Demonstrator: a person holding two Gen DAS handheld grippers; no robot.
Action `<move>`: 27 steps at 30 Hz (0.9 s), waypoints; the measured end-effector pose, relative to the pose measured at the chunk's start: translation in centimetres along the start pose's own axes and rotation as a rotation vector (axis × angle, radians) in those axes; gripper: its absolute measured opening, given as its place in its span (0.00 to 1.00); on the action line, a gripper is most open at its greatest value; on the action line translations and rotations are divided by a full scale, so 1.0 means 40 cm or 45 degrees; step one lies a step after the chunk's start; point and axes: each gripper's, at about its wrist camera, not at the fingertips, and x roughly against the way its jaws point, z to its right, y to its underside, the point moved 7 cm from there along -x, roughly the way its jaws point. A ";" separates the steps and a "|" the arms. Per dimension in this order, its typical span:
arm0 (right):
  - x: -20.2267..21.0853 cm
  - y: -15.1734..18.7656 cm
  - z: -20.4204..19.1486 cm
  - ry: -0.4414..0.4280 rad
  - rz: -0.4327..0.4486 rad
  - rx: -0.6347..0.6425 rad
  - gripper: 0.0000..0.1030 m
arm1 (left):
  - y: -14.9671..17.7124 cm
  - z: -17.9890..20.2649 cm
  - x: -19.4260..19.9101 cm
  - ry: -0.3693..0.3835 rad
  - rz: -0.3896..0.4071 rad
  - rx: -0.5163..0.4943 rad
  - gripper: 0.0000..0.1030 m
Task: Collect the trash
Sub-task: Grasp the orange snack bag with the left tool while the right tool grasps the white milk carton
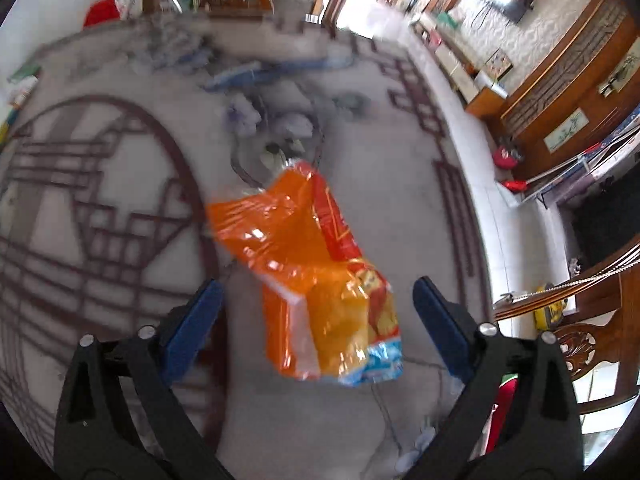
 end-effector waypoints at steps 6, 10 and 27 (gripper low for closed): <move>-0.035 0.117 -0.182 -0.039 -0.134 0.269 0.68 | 0.027 -0.022 0.035 0.065 -0.040 -0.046 0.47; -0.073 0.226 -0.305 -0.060 -0.250 0.449 0.68 | 0.079 -0.049 0.136 0.107 0.001 -0.163 0.47; -0.173 0.501 -0.525 0.019 -0.435 0.710 0.74 | 0.253 -0.203 0.421 0.153 0.112 -0.327 0.48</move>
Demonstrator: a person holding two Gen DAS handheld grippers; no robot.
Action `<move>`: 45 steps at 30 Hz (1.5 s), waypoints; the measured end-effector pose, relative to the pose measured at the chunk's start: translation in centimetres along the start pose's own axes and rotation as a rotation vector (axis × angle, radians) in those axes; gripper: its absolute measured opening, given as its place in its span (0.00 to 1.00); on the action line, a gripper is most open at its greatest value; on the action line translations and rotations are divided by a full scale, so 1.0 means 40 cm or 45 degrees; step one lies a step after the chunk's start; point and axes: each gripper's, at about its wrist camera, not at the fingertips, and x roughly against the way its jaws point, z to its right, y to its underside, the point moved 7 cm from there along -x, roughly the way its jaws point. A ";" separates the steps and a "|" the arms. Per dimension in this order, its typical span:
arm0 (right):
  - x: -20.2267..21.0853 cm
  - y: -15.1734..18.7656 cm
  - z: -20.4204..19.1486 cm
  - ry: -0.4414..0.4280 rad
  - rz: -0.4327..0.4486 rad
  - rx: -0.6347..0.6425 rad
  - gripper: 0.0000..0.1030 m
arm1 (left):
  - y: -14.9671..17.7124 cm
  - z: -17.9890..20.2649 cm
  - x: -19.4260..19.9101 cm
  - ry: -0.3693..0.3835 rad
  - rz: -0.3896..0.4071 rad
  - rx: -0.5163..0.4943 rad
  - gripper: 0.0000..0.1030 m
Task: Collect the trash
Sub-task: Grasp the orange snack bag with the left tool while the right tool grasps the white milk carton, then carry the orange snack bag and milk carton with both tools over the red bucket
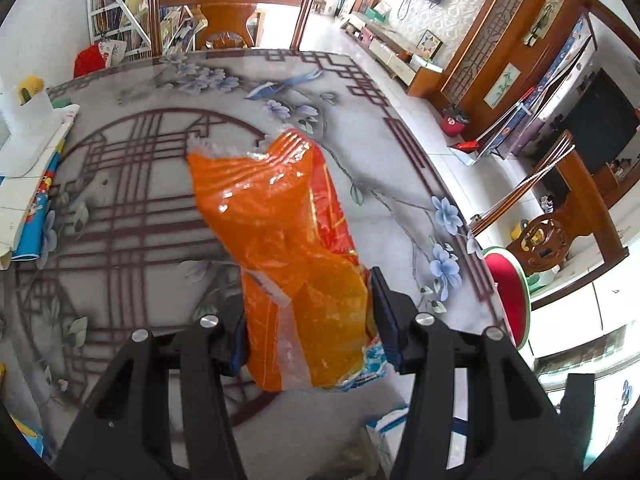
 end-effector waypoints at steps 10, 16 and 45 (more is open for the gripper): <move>-0.048 0.039 0.003 0.121 -0.083 -0.010 0.52 | 0.001 -0.019 0.041 0.019 0.036 -0.034 0.49; 0.024 0.012 0.039 0.061 0.067 -0.114 0.52 | 0.004 -0.013 0.056 0.026 0.049 -0.046 0.49; 0.310 -0.099 0.259 0.071 0.509 -0.363 0.52 | 0.024 0.220 0.050 0.168 0.036 -0.215 0.49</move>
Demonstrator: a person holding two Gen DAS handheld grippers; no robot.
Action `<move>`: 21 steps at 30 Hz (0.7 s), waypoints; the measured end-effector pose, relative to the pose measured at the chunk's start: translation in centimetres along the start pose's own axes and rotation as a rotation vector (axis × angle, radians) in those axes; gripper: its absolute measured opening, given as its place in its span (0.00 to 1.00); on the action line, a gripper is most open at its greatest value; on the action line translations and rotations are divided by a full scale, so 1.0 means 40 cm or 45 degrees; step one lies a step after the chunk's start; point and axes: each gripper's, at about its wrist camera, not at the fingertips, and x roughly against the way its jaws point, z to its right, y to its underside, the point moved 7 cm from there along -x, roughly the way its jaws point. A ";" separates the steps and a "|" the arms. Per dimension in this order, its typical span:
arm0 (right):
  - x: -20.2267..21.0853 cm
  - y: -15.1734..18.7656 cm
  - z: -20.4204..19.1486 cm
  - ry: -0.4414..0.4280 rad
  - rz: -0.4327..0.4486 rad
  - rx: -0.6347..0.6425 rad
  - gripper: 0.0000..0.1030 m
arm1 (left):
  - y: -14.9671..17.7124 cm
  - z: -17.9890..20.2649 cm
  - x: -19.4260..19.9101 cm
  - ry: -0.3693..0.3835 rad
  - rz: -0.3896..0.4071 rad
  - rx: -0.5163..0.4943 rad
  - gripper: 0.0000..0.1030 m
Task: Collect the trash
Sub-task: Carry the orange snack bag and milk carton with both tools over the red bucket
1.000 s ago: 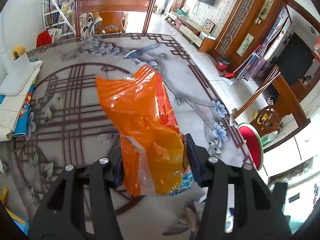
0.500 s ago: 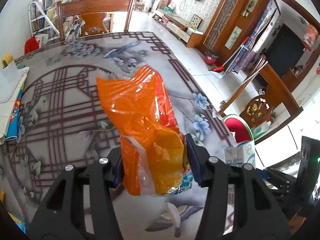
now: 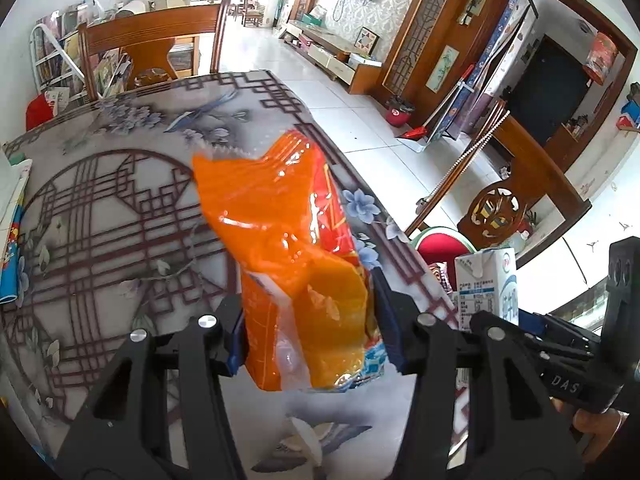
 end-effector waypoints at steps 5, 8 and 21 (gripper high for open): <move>0.008 -0.007 0.039 0.011 0.001 -0.022 0.52 | -0.010 0.045 -0.018 0.021 -0.006 -0.021 0.49; 0.016 -0.016 0.062 0.014 0.009 -0.032 0.52 | -0.014 0.066 -0.031 0.031 -0.013 -0.031 0.49; 0.046 -0.064 0.186 0.041 0.029 -0.054 0.52 | -0.038 0.180 -0.091 0.067 -0.023 -0.048 0.49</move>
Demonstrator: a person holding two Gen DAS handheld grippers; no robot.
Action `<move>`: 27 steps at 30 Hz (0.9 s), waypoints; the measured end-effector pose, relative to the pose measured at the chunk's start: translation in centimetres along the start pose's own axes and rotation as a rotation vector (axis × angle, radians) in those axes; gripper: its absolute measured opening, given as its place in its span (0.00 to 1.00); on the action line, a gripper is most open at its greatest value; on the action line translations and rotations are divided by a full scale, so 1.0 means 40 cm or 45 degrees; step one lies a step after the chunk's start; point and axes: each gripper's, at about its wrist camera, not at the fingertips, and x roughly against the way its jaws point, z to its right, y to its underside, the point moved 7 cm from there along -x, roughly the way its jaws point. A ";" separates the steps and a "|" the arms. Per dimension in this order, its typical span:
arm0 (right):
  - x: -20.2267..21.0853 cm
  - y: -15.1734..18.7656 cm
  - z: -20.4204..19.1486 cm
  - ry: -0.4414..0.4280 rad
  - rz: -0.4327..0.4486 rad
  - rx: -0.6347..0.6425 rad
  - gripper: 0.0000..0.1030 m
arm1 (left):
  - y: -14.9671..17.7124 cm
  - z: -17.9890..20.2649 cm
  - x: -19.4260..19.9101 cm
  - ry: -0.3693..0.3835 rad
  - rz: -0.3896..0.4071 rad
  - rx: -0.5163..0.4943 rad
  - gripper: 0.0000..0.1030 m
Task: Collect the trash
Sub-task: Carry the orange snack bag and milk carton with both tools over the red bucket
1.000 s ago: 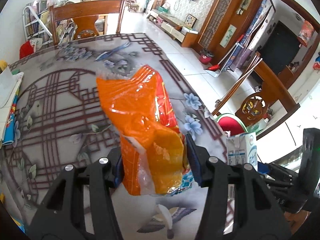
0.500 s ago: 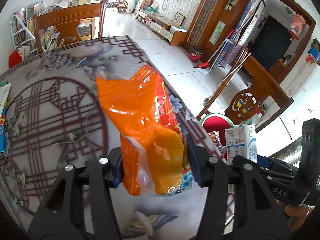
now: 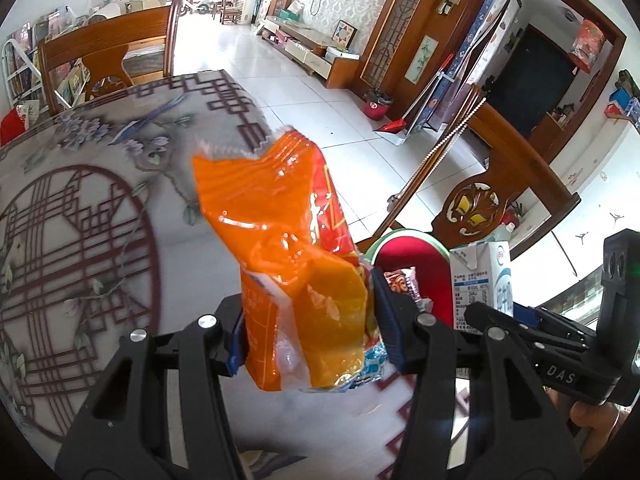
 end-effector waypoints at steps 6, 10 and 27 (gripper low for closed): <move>0.010 -0.031 0.058 0.004 0.015 -0.005 0.52 | -0.018 0.078 -0.044 0.025 -0.010 -0.021 0.49; 0.021 -0.052 0.107 0.011 0.029 -0.020 0.52 | -0.029 0.127 -0.075 0.044 -0.017 -0.039 0.49; 0.048 -0.107 0.277 0.025 0.054 -0.115 0.52 | -0.043 0.266 -0.170 0.073 -0.082 -0.086 0.49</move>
